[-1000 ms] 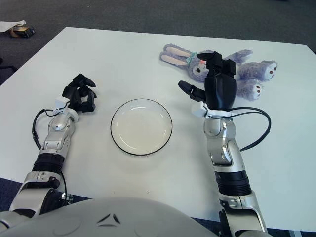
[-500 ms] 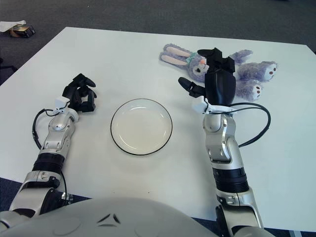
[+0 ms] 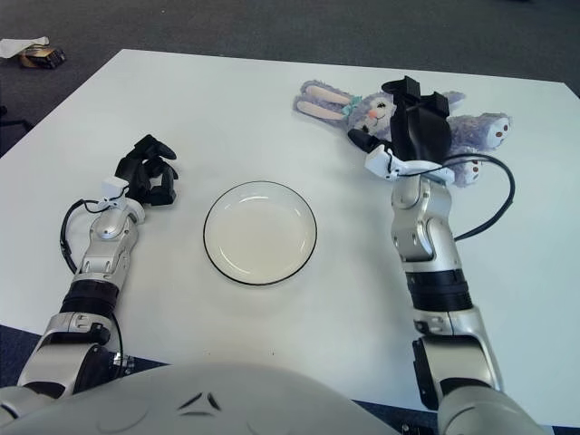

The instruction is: Put the doll into the plate.

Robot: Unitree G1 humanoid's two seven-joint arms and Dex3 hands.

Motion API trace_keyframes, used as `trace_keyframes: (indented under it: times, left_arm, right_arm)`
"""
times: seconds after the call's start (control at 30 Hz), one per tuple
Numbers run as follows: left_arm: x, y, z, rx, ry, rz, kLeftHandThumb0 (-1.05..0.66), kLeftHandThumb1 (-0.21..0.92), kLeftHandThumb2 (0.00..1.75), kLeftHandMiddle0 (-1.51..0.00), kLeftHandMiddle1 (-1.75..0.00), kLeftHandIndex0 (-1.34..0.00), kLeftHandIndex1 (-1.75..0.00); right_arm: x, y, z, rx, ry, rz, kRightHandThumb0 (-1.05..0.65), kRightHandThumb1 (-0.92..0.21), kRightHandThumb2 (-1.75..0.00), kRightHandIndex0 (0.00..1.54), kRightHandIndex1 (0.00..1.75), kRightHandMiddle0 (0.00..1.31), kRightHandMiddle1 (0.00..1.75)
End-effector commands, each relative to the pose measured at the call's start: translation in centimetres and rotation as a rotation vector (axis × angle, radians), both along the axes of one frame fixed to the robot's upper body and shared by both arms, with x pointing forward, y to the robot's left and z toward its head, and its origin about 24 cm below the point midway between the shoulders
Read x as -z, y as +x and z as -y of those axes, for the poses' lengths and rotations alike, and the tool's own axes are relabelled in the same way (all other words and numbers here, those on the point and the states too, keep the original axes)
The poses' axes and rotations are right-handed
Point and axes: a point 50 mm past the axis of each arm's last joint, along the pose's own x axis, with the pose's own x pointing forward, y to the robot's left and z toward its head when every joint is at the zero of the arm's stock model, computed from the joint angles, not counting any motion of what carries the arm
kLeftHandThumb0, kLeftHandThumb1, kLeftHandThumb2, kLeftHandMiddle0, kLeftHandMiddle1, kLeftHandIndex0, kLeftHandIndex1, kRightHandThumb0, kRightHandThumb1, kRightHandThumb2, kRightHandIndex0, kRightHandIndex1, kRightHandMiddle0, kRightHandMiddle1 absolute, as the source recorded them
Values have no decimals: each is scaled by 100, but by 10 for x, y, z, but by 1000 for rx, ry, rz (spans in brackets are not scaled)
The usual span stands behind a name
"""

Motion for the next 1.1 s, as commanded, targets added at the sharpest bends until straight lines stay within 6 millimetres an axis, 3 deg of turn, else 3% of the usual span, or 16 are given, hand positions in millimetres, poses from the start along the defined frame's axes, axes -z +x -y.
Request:
trace_keyframes:
  times: [0.0, 0.47, 1.07]
  left_arm:
    - [32, -16, 5, -16, -24, -121, -1, 27, 138, -53, -175, -52, -175]
    - [32, -16, 5, -9, -28, -130, -1, 28, 137, -53, -175, -51, -175]
    - [34, -15, 2, 0, -28, -130, -1, 28, 137, -53, -175, -51, -175]
  right_arm:
    - [-2, 5, 6, 16, -58, -14, -82, -92, -53, 0, 84, 0, 88]
    - [3, 21, 21, 109, -153, -56, -85, -89, -52, 0, 71, 0, 90]
    - [13, 42, 36, 116, -243, -137, -94, -91, -47, 0, 74, 0, 106]
